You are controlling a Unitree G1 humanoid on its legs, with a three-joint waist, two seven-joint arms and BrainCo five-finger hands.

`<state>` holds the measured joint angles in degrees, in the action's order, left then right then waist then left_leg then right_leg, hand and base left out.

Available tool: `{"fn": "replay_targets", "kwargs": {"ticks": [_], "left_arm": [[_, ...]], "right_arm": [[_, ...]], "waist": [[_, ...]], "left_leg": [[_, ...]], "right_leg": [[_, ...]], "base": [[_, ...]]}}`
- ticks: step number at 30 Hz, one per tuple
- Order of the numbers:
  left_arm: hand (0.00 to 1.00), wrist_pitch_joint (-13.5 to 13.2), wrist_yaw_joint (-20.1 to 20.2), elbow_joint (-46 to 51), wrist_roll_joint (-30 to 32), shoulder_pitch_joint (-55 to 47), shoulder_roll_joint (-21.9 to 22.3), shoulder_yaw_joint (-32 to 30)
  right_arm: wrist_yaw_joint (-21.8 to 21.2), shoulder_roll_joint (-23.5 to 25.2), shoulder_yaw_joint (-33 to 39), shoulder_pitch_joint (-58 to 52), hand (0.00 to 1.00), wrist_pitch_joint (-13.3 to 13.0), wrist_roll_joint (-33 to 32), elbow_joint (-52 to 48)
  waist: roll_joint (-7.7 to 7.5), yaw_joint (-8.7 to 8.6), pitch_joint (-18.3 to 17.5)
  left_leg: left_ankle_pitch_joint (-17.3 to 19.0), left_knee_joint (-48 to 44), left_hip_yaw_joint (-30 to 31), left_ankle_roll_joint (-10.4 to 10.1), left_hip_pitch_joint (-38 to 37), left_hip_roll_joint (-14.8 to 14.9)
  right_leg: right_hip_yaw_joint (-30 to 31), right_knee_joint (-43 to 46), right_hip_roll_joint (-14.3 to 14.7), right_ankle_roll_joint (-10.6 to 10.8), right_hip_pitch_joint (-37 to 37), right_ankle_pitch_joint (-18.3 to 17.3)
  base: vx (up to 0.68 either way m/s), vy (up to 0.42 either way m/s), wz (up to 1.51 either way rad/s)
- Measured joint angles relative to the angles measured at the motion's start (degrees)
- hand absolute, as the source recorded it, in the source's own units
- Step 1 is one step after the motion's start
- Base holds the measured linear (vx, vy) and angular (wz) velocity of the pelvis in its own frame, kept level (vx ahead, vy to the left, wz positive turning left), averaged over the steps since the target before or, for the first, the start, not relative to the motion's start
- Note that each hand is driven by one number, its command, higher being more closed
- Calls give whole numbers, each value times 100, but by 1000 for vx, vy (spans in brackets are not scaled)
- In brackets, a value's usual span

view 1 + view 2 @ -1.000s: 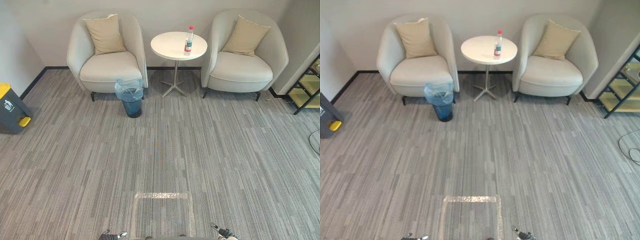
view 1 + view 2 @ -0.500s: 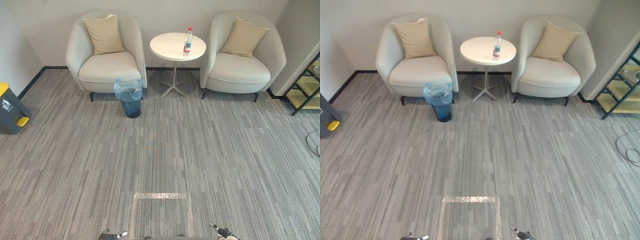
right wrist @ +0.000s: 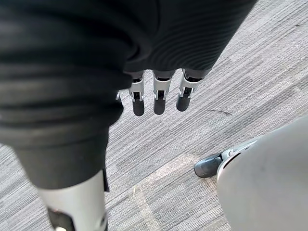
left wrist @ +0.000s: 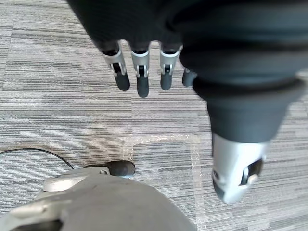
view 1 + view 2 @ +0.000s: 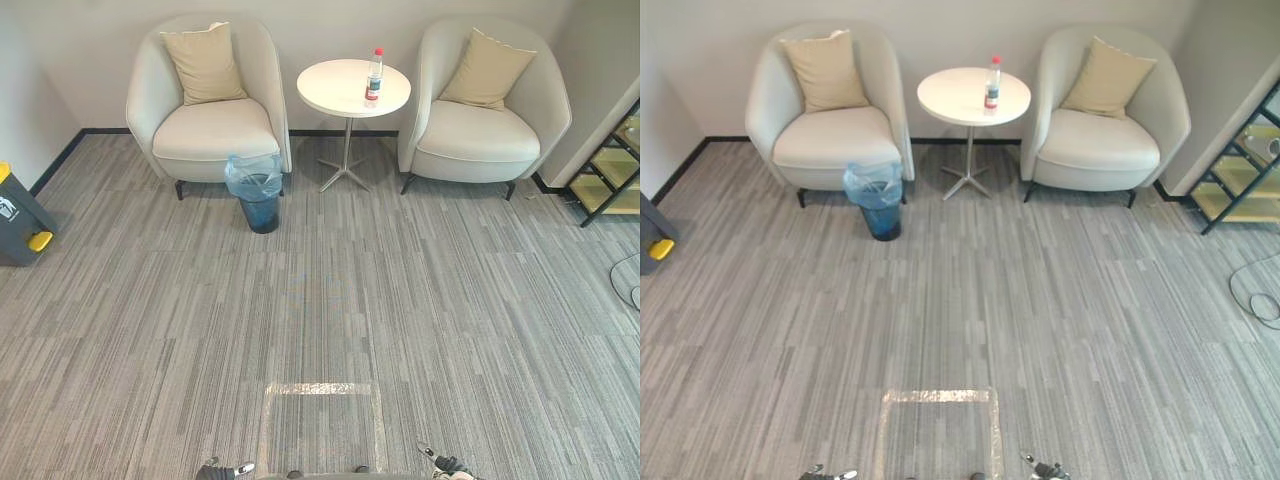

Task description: Gather rubbish on tea table into small bin, then transfer packed bag to large trash can.

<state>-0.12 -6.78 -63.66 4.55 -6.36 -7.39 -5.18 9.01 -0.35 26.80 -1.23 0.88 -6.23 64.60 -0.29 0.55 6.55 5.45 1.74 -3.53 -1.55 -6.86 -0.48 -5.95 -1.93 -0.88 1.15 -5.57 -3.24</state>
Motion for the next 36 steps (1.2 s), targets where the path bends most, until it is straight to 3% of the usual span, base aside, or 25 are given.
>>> {"fn": "replay_targets", "kwargs": {"ticks": [4, 6, 8, 9, 11, 13, 14, 15, 16, 17, 18, 20, 21, 22, 23, 24, 27, 30, 32, 34, 35, 36], "left_arm": [[0, 56, -68, 51, -8, 105, 34, -83], [0, 58, -72, 222, -18, 105, 39, -328], [0, 55, -82, 483, -80, 38, 213, -792], [0, 56, -86, 564, -234, -13, 274, -895], [0, 52, -116, 584, -450, -31, 299, -887], [0, 51, -195, 630, -489, -36, 324, -886], [0, 49, -209, 642, -474, -63, 356, -849], [0, 46, -204, 633, -468, -73, 362, -808], [0, 44, -196, 611, -464, -66, 339, -787], [0, 41, -200, 562, -446, -89, 238, -704], [0, 50, -196, 542, -381, -55, 204, -691], [0, 53, -204, 551, -384, -66, 207, -688], [0, 54, -200, 566, -413, -78, 204, -671], [0, 54, -199, 569, -434, -77, 189, -656], [0, 56, -198, 570, -426, -59, 177, -639], [0, 66, -196, 565, -408, 11, 165, -605], [0, 87, -183, 554, -356, 169, 224, -611], [0, 62, -172, 438, -359, 290, 368, -616], [0, 58, -141, 388, -350, 313, 540, -610], [0, 46, -69, 336, -284, 329, 524, -546], [0, 54, -73, 280, -261, 368, 539, -566], [0, 46, -70, 275, -241, 362, 682, -628]], "right_arm": [[15, 34, 130, 10, 0, -93, -111, -179], [52, 96, 120, 0, 0, -96, -111, -272], [87, 123, 46, -28, 0, -94, -123, -314], [110, 116, -14, -36, 0, -93, -127, -353], [123, 111, -10, -26, 0, -79, -128, -353], [123, 121, -11, 13, 0, -57, -129, -368], [126, 95, -3, 9, 0, -53, -126, -436], [123, 39, -1, 11, 0, -52, -123, -430], [124, 20, -2, 12, 0, -44, -122, -413], [115, 75, 6, 18, 0, -39, -116, -364], [118, 139, 37, 27, 0, -39, -110, -377], [113, 195, 97, -49, 0, -33, -85, -494], [101, 202, 53, -75, 0, -38, -57, -516], [91, 201, -9, -78, 0, -48, -51, -526], [83, 207, -45, -80, 0, -53, -45, -566], [76, 206, -90, -105, 0, -56, -44, -701], [72, 190, -106, -182, 0, -59, -43, -868], [56, 190, -48, -200, 0, -112, -47, -919], [36, 207, -49, -141, 0, -132, -46, -908], [27, 205, -49, -99, 0, -131, -43, -837], [-15, 186, 11, -53, 0, -141, -73, -764], [-16, 17, 0, 27, 0, -126, -32, -689]], "waist": [[49, -2, 243], [-54, 15, 343], [-86, 112, 390], [-55, 186, 403], [-35, 218, 407], [-33, 282, 405], [45, 287, 349], [81, 291, 327], [75, 330, 285], [-58, 313, 172], [-93, 305, 152], [-130, 348, 134], [-140, 349, 94], [-151, 346, 53], [-166, 320, 43], [-162, 276, 46], [-66, 243, 93], [-31, 142, 115], [-28, 11, 114], [-66, -63, 116], [-40, -70, 131], [192, -8, 107]], "left_leg": [[654, -1416, -127, -155, 608, 170], [714, -2453, -325, -248, 1037, 230], [596, -4237, -577, -184, 1895, 514], [664, -4651, -698, -125, 2101, 644], [813, -4434, -820, -122, 2319, 700], [738, -3493, -964, -103, 2412, 626], [329, -2241, -978, -221, 2413, 503], [-17, -1927, -939, -161, 2380, 502], [-192, -1875, -984, 45, 2329, 388], [52, -1910, -1091, 179, 2372, 215], [248, -2078, -1193, 280, 2381, 166], [567, -2285, -1436, 443, 2033, 105], [705, -2198, -1510, 472, 1750, 43], [785, -2052, -1591, 471, 1468, 6], [832, -1932, -1619, 474, 1263, -22], [921, -1788, -1617, 445, 931, -34], [998, -1198, -1625, 328, -21, 16], [1009, -935, -1575, 302, -608, 192], [1011, -811, -1376, 305, -857, 272], [1035, -620, -1079, 265, -1080, 250], [1076, -572, -800, 193, -1249, 253], [1016, -678, -651, 92, -1236, 451]], "right_leg": [[2, 781, 34, -132, 330, -521], [3, 990, -11, -224, 358, -728], [49, 1192, 2, -351, 312, -904], [95, 1220, -6, -400, 201, -946], [198, 1204, -97, -370, 74, -1040], [343, 1119, -248, -269, -20, -1116], [442, 1008, -340, -112, -44, -1211], [506, 964, -355, -52, -63, -1249], [637, 922, -450, -12, -83, -1302], [737, 905, -603, 29, -104, -1287], [820, 1173, -687, 81, -33, -1304], [979, 2101, -833, 249, 116, -1341], [1042, 2895, -871, 474, 361, -1252], [1076, 3855, -900, 789, 747, -1005], [1102, 4608, -913, 973, 1049, -778], [983, 5547, -913, 1026, 1455, -641], [-1, 6349, -1150, 549, 2244, -859], [-972, 5227, -1223, 225, 2601, -1074], [-1047, 4101, -1046, 133, 2693, -883], [-757, 2842, -798, 127, 2639, -292], [-585, 2803, -675, -106, 2637, 195], [-638, 2877, -574, -161, 2605, -25]], "base": [[-43, -49, -3], [-28, -68, 14], [72, -54, -12], [174, 17, -23], [194, 73, -21], [289, 166, -32], [307, 223, -36], [337, 260, -43], [335, 247, -37], [476, 263, -31], [576, 279, -24], [519, 218, -37], [436, 186, -48], [427, 177, -39], [386, 123, -25], [385, 106, -19], [397, 54, -11], [393, -59, 15], [406, -169, 47], [441, -219, 59], [496, -260, 28], [484, -259, 13]]}}
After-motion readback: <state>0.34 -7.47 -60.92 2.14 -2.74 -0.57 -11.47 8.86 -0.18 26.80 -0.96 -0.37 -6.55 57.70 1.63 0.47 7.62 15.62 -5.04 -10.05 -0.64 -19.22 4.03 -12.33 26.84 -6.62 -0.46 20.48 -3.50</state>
